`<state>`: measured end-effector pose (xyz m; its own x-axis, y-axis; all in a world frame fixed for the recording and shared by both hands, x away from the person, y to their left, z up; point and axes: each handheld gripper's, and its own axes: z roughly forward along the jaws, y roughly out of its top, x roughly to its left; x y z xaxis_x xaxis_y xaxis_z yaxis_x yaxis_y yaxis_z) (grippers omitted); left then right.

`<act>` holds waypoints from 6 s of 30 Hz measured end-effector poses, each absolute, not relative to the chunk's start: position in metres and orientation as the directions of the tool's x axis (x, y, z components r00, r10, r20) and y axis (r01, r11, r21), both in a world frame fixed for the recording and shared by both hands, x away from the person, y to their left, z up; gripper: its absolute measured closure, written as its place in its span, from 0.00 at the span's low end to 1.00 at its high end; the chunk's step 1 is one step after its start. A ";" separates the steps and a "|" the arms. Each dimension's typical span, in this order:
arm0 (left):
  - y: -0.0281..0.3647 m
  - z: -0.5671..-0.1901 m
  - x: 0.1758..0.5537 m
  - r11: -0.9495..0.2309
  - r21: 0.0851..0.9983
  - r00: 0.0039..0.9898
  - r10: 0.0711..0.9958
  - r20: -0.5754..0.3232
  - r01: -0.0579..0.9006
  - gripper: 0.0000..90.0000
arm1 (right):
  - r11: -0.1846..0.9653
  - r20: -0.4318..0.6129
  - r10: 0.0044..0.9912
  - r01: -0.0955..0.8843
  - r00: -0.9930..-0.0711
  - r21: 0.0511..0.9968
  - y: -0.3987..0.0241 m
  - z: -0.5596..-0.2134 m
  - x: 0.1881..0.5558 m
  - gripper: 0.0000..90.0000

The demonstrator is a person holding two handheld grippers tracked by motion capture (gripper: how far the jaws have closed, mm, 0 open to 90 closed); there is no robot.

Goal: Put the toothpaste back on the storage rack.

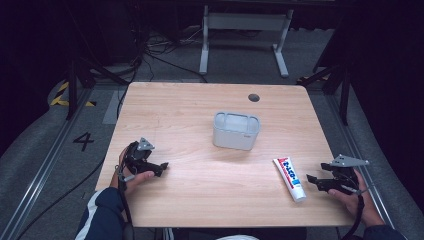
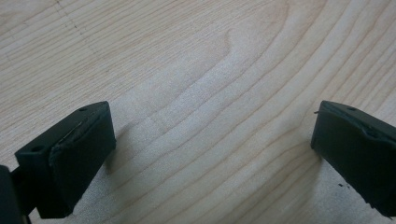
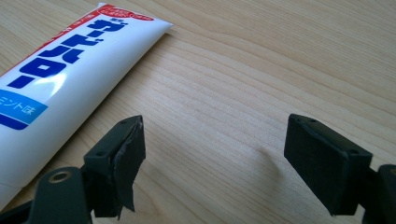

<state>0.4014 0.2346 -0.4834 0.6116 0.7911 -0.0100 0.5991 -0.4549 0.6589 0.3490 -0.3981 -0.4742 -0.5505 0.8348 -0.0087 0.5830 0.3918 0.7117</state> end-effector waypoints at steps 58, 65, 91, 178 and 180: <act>0.235 -0.483 0.401 -0.455 0.659 0.612 0.791 -0.010 0.599 0.00 | 0.432 -0.015 0.777 0.515 -0.630 0.741 -0.355 -0.435 0.348 0.25; 0.235 -0.483 0.401 -0.455 0.659 0.612 0.791 -0.010 0.599 0.00 | 0.456 -0.013 0.757 0.513 -0.654 0.727 -0.342 -0.437 0.351 0.26; 0.235 -0.483 0.401 -0.455 0.659 0.612 0.791 -0.010 0.599 0.00 | 0.541 -0.034 0.733 0.551 -0.680 0.635 -0.310 -0.451 0.363 0.27; 0.235 -0.483 0.401 -0.455 0.659 0.612 0.791 -0.010 0.599 0.00 | 0.692 0.001 0.684 0.649 -0.730 0.317 -0.272 -0.447 0.402 0.57; 0.235 -0.483 0.401 -0.455 0.658 0.612 0.791 -0.009 0.599 0.00 | 0.695 -0.001 0.680 0.644 -0.733 0.320 -0.273 -0.446 0.401 0.60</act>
<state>0.4014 0.2346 -0.4833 0.6115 0.7912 -0.0095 0.5994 -0.4554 0.6582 0.4011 -0.2727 -0.4457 -0.7331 0.6801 -0.0006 0.6443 0.6947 0.3199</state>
